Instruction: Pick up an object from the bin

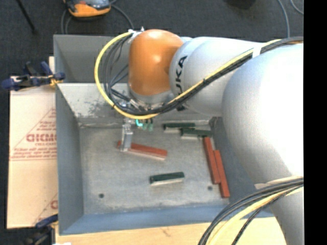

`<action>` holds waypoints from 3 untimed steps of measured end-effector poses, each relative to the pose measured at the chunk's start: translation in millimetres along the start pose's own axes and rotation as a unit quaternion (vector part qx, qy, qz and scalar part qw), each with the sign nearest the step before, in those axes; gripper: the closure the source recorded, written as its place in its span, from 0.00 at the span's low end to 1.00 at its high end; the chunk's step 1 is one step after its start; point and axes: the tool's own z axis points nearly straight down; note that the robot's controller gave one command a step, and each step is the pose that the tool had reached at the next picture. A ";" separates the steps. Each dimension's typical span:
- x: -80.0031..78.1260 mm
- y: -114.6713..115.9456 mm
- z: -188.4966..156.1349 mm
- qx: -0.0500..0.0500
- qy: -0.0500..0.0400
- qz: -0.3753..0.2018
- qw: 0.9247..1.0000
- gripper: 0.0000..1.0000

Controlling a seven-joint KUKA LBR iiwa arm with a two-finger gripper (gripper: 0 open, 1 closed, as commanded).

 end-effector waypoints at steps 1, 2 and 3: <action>-1.3 -0.6 -4.4 0.000 -0.003 0.001 1.000 0.00; 29.8 -42.9 24.5 -0.001 -0.005 0.052 0.999 0.00; 13.3 -83.2 62.2 0.000 -0.004 0.017 1.000 1.00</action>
Offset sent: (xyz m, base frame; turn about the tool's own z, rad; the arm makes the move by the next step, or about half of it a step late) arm -0.0719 -0.0997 -0.0644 0.2433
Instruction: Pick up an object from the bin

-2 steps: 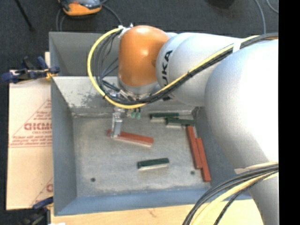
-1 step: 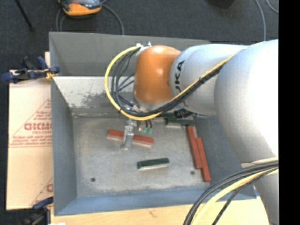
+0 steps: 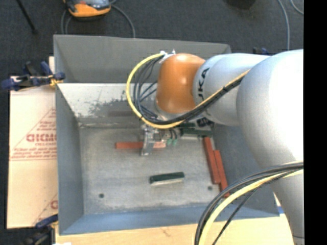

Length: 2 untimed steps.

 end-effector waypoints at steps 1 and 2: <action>0.0 -0.1 0.0 0.000 0.000 0.000 1.000 1.00; 8.8 -15.6 -138.5 0.000 -0.001 0.007 1.000 1.00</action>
Offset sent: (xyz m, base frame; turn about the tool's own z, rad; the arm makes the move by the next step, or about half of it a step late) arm -0.0112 -0.0152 0.1371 0.0118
